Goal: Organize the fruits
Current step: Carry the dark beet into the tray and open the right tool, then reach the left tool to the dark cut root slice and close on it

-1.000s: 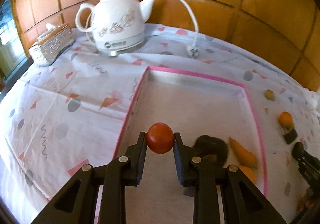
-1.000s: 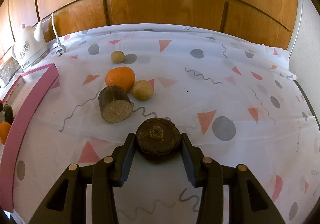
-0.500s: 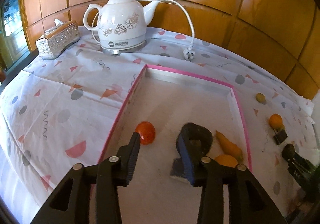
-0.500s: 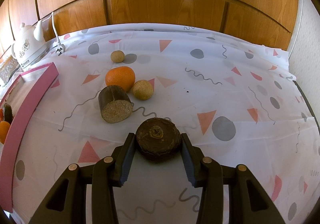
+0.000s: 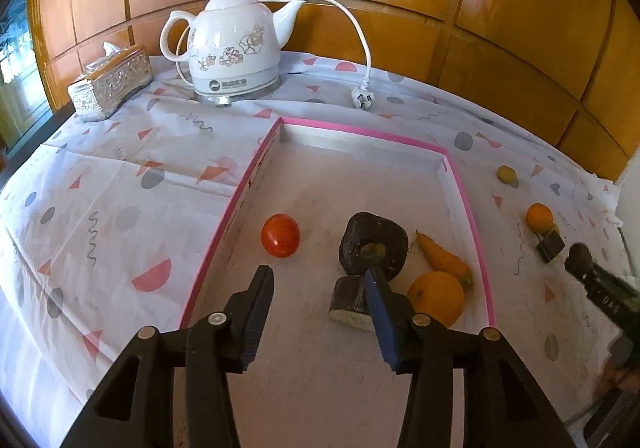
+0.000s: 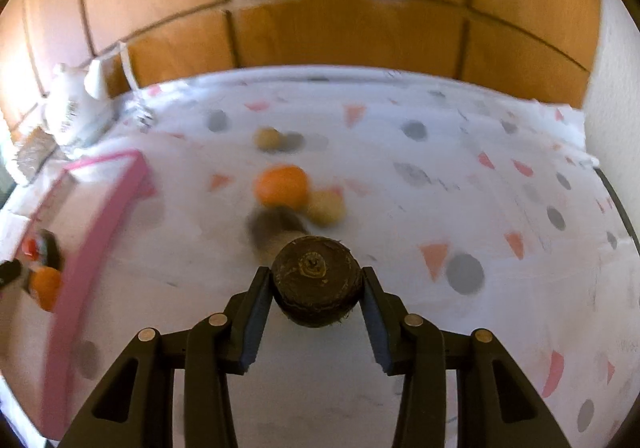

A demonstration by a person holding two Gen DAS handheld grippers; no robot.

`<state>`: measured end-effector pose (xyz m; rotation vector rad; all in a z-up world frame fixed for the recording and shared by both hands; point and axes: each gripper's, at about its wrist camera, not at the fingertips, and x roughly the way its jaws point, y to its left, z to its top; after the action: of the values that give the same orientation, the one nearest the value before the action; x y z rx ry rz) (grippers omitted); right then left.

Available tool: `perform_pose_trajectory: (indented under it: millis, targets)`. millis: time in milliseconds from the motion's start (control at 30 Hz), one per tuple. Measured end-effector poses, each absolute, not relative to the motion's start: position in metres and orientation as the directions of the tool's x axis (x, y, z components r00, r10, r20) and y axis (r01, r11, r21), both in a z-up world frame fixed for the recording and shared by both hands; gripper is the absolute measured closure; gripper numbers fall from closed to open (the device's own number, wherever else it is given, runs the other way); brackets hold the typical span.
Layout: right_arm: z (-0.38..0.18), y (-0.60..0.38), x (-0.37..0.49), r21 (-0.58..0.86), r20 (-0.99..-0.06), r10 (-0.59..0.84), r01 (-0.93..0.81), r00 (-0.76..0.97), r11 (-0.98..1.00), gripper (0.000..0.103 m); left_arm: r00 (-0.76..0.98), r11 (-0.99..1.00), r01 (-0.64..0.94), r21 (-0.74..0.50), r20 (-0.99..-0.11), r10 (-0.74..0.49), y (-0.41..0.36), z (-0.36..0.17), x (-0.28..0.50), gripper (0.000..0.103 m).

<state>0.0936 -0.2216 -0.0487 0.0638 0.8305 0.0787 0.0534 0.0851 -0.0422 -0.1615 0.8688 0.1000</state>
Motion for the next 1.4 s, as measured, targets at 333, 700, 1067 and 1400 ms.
perform_pose_trajectory:
  millis: [333,700,1067,1400]
  targets:
    - [-0.013,-0.137,0.099,0.143,-0.697,0.316,-0.307,0.644,0.941,0.059,0.648,0.979,-0.169,-0.114,-0.761,0.023,0.095,-0.042,0.048,0.055]
    - [-0.017,-0.057,0.136,0.209,-0.741,0.415,-0.406,0.528,0.890,0.059,0.647,0.976,-0.180,-0.120,-0.762,0.025,0.102,-0.043,0.045,0.055]
    - [-0.025,-0.048,0.137,0.249,-0.755,0.438,-0.405,0.488,0.880,0.055,0.635,0.974,-0.187,-0.125,-0.772,0.023,0.100,-0.043,0.045,0.045]
    - [-0.013,-0.083,0.114,0.253,-0.716,0.413,-0.342,0.563,0.905,0.055,0.635,0.982,-0.153,-0.110,-0.772,0.012,0.086,-0.039,0.045,0.045]
